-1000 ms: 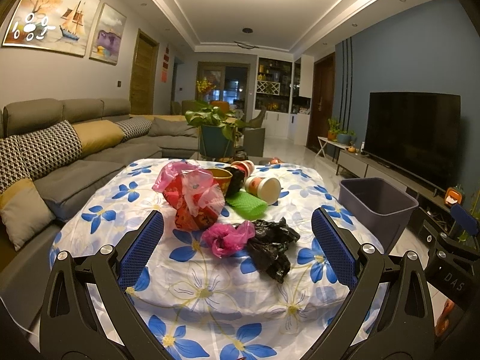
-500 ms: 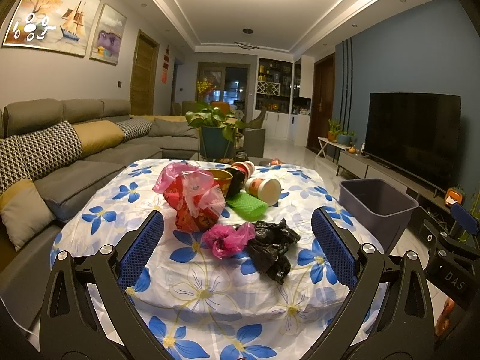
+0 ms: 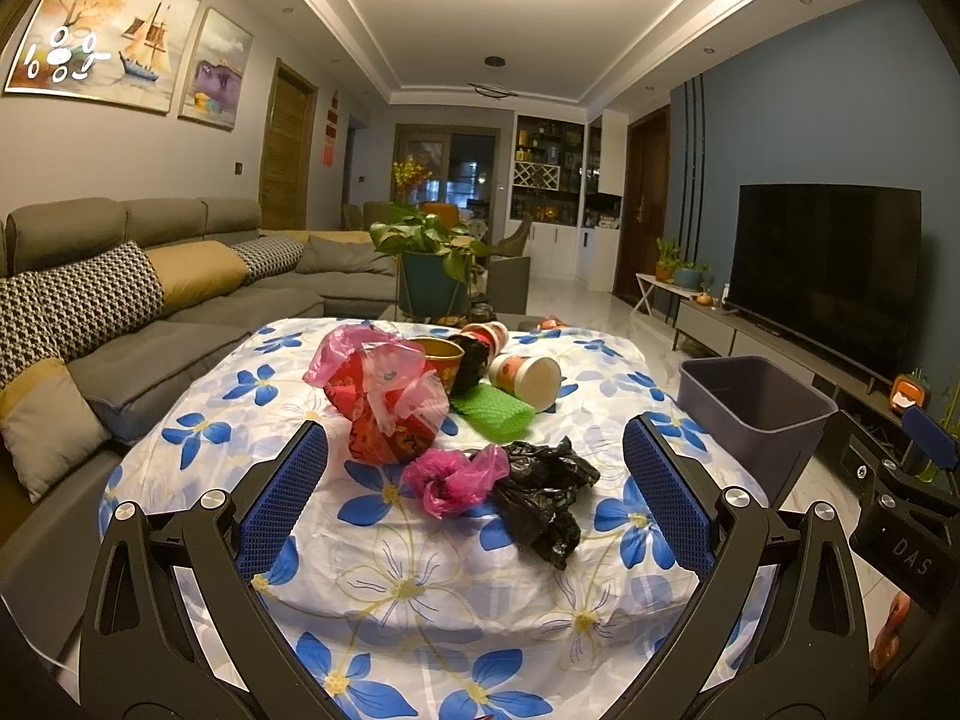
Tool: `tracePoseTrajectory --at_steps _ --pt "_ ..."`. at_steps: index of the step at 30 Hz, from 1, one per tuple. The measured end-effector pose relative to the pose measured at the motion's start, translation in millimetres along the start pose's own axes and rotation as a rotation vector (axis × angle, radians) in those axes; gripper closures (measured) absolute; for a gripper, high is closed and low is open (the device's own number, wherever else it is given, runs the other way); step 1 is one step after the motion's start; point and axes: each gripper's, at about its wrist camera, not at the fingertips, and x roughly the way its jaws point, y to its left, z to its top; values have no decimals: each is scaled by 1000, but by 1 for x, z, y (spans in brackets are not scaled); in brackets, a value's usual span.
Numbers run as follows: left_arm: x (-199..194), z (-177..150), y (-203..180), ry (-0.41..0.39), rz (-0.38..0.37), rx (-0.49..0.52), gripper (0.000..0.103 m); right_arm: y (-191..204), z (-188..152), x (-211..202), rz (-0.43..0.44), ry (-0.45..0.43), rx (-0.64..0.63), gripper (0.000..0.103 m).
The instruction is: Collect trash
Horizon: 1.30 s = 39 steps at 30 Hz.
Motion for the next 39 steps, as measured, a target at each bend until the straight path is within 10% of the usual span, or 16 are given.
tracePoseTrajectory --at_steps 39 --pt "11 -8 3 12 -7 -13 6 -3 -10 13 -3 28 32 6"
